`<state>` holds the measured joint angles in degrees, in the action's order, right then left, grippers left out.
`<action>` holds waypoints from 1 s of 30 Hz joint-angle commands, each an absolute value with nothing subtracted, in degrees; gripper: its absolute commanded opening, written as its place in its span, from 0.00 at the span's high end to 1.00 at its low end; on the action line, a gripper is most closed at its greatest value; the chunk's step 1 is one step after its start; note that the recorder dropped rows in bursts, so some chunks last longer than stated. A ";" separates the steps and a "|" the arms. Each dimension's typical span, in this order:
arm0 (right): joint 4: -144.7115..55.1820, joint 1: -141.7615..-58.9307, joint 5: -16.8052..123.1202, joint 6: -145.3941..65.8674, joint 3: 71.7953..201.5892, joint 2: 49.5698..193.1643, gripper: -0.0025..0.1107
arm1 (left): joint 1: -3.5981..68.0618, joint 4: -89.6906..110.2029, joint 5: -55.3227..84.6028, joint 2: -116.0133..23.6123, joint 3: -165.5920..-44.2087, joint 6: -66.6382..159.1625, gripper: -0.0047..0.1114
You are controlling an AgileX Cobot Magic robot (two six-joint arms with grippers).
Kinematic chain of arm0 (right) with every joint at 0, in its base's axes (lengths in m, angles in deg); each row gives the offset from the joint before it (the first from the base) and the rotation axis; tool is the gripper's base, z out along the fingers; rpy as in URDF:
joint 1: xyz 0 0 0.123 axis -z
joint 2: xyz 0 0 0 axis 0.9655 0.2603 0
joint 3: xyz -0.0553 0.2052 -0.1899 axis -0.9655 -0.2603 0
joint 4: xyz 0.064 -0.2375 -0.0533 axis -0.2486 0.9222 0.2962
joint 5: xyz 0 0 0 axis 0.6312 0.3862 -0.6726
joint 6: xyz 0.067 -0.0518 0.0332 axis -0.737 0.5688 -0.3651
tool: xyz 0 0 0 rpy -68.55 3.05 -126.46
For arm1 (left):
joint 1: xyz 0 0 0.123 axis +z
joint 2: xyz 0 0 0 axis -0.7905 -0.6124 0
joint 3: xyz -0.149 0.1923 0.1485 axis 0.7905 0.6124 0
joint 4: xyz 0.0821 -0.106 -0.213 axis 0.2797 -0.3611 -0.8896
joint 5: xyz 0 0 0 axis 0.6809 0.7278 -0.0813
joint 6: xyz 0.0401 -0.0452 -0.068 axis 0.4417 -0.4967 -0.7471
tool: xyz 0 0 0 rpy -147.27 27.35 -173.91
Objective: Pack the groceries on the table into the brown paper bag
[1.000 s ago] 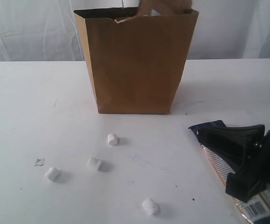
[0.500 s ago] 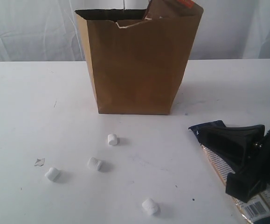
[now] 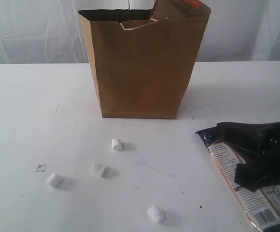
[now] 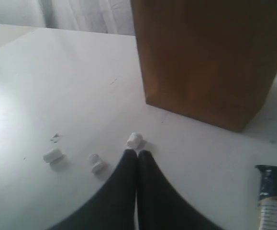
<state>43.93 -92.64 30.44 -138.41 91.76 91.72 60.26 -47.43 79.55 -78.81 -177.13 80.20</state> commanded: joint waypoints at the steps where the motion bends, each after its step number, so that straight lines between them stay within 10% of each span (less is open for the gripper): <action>1: 43.83 -92.83 38.35 -138.38 92.96 89.29 0.98 | 61.27 -48.54 84.60 -74.22 -175.21 76.67 0.79; 12: 43.83 -92.83 42.75 -138.38 93.06 83.16 0.98 | 61.27 -34.05 84.60 -59.53 -159.37 72.05 0.96; 30: 43.98 -92.83 42.75 -138.21 93.06 83.17 0.98 | 59.84 5.15 68.10 -28.06 -128.44 45.48 0.96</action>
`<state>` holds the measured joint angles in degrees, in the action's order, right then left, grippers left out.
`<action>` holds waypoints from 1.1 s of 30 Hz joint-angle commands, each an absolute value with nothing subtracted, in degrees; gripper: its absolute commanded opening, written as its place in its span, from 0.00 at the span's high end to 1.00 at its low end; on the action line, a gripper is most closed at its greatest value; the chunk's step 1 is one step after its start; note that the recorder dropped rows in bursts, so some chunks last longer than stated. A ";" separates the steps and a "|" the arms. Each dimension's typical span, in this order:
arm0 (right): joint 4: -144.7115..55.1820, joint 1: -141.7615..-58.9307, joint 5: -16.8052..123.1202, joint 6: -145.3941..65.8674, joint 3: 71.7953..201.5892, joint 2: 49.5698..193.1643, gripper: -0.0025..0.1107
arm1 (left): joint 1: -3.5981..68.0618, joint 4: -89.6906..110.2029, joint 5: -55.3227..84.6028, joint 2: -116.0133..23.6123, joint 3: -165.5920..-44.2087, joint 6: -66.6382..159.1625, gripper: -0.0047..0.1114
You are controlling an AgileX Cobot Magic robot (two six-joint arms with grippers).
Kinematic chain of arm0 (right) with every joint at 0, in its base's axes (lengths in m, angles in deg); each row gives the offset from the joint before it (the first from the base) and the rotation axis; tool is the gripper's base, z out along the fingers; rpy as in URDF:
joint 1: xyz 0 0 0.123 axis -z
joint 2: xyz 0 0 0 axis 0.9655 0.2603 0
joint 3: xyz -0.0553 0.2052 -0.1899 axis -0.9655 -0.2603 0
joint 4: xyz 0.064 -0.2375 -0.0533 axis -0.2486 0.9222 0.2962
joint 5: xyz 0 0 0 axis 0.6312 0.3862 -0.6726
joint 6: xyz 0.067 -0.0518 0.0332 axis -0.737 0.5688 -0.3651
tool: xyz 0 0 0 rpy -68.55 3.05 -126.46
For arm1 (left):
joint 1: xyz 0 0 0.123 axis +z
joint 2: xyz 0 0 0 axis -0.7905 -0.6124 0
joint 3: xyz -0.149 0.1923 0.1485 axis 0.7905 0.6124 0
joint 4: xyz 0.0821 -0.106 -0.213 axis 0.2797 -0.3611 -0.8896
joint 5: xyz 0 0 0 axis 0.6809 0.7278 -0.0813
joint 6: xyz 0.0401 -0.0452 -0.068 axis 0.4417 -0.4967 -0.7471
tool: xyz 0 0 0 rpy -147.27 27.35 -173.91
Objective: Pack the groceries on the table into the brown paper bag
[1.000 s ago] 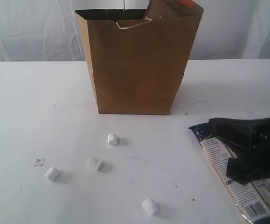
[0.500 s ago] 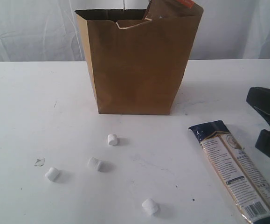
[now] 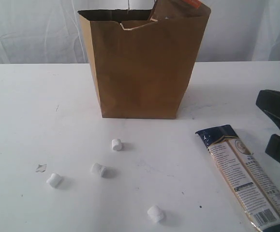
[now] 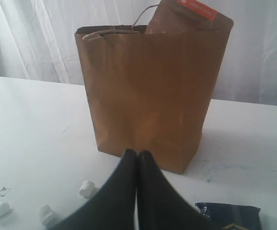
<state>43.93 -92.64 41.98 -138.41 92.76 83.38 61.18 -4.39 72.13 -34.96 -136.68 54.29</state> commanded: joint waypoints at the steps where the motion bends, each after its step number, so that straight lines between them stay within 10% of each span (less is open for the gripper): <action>1: 43.98 -92.83 42.75 -138.21 93.06 83.17 0.98 | 59.14 8.87 67.16 -25.98 -125.45 43.53 0.96; 23: 46.52 -92.83 54.44 -134.98 93.06 84.24 0.98 | 52.47 27.45 59.43 9.49 -72.07 22.44 0.96; 33: 46.52 -92.83 53.89 -134.98 93.06 84.23 0.98 | 52.12 35.32 27.76 9.36 -60.97 21.19 0.96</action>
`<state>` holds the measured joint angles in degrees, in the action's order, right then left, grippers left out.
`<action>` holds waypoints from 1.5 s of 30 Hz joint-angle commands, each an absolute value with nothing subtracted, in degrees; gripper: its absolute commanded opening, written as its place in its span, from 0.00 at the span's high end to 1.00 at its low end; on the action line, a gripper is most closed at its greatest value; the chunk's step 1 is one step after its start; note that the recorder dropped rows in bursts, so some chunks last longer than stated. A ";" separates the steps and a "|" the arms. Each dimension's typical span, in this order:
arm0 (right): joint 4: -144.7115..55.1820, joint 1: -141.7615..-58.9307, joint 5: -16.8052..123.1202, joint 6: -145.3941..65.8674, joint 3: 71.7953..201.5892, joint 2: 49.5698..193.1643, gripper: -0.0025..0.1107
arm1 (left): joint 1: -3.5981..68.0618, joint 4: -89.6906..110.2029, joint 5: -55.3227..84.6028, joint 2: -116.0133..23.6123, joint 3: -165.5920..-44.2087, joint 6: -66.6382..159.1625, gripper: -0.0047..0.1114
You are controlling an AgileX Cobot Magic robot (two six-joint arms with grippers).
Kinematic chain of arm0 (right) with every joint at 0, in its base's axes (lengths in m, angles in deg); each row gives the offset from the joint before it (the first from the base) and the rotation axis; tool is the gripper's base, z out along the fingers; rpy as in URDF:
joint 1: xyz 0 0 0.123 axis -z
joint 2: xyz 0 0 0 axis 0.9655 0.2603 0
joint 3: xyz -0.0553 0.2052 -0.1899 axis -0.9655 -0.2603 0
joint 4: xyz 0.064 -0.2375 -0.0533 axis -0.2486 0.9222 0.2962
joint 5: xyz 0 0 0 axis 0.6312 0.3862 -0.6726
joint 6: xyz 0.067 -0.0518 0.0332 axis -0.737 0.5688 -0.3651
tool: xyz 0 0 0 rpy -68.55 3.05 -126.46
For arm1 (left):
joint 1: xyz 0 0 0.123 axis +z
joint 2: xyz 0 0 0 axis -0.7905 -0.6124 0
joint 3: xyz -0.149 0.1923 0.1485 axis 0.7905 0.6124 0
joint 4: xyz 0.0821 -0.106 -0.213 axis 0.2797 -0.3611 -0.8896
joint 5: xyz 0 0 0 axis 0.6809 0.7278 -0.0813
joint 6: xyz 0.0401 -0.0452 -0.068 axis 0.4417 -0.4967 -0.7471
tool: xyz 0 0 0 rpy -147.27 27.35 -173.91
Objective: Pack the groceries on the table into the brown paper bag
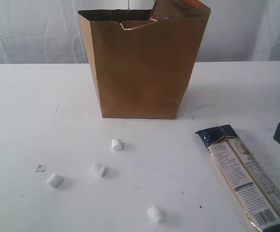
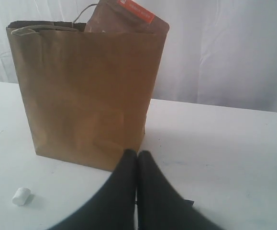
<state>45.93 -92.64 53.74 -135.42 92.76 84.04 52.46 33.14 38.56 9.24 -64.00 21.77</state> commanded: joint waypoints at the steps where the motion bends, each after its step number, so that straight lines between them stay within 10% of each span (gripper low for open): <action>1: 46.52 -92.83 53.89 -134.98 93.06 84.23 0.98 | 52.12 35.21 28.22 9.27 -60.89 21.10 0.96; 45: 45.02 -92.83 51.84 -132.29 95.09 96.52 0.98 | 52.12 17.54 21.99 13.36 -44.21 21.22 0.96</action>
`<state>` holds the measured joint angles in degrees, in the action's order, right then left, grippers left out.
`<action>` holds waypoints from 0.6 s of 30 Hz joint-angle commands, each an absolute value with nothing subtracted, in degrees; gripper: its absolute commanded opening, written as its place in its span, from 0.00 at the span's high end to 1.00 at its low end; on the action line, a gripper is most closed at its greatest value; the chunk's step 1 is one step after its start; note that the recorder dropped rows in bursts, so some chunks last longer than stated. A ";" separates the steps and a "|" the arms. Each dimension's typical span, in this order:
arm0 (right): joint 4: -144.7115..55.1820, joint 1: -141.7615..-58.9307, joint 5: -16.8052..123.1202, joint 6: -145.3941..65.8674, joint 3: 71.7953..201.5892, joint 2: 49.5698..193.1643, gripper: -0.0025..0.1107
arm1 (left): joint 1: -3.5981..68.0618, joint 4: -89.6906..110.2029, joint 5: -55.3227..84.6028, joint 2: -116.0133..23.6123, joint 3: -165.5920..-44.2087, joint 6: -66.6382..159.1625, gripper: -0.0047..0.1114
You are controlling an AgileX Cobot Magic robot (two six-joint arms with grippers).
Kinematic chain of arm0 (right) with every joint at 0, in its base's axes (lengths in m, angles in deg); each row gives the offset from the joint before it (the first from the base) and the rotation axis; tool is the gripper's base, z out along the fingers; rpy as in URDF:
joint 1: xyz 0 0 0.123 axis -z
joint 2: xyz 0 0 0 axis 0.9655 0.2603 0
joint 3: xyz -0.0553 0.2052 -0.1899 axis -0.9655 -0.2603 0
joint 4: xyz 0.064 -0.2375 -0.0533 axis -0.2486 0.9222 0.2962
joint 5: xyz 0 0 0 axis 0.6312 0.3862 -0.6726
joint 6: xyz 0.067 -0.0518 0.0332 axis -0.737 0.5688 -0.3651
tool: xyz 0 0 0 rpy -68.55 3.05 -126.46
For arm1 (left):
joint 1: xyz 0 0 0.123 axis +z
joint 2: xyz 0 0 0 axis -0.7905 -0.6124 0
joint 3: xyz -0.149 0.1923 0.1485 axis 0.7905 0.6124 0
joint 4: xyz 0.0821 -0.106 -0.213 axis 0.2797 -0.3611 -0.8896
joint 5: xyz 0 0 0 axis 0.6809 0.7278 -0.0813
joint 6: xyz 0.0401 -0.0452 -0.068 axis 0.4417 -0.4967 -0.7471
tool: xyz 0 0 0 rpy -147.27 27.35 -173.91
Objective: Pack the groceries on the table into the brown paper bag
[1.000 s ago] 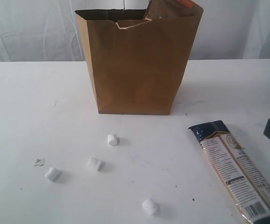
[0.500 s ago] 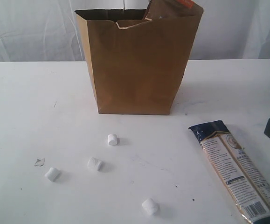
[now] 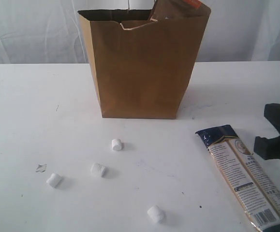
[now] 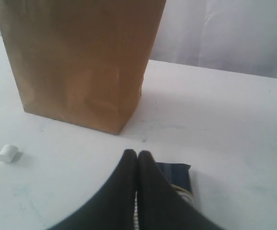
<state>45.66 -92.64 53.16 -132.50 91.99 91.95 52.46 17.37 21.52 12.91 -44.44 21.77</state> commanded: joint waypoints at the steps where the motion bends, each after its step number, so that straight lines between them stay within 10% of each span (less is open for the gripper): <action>1: 44.92 -92.83 51.84 -132.70 96.10 98.27 0.98 | 52.12 17.54 21.99 13.36 -44.21 21.22 0.96; 18: 54.54 -92.83 72.69 -134.30 115.25 104.00 0.98 | 52.12 17.54 21.99 13.36 -44.21 21.22 0.96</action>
<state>53.87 -92.64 66.09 -132.00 113.57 105.87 52.46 17.37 21.65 12.91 -44.44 21.77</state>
